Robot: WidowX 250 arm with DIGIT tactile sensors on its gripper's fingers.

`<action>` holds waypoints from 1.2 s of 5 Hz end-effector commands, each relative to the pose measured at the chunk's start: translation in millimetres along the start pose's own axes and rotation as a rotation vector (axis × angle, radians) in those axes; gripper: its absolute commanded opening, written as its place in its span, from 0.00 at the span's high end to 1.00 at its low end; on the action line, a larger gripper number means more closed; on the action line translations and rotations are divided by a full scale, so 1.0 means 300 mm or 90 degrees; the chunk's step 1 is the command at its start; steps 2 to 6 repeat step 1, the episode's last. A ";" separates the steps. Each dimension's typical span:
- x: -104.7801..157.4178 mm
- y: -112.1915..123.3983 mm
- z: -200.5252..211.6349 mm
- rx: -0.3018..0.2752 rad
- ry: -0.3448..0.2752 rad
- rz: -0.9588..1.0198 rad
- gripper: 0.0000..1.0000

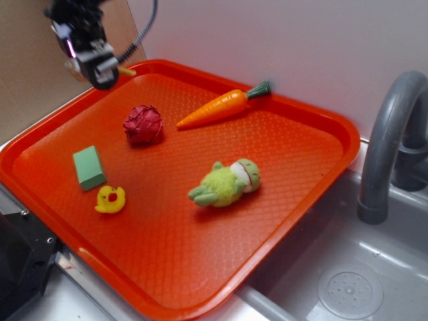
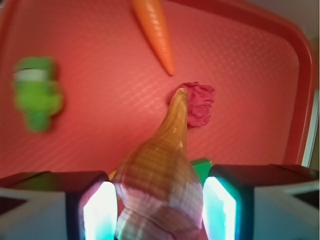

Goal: Grab the shell.

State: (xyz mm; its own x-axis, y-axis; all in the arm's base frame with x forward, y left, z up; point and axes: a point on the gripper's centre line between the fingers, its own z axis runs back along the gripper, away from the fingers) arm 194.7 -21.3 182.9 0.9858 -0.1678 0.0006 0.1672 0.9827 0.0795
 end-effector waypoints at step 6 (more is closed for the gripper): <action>0.092 0.111 0.215 0.008 -0.119 0.096 1.00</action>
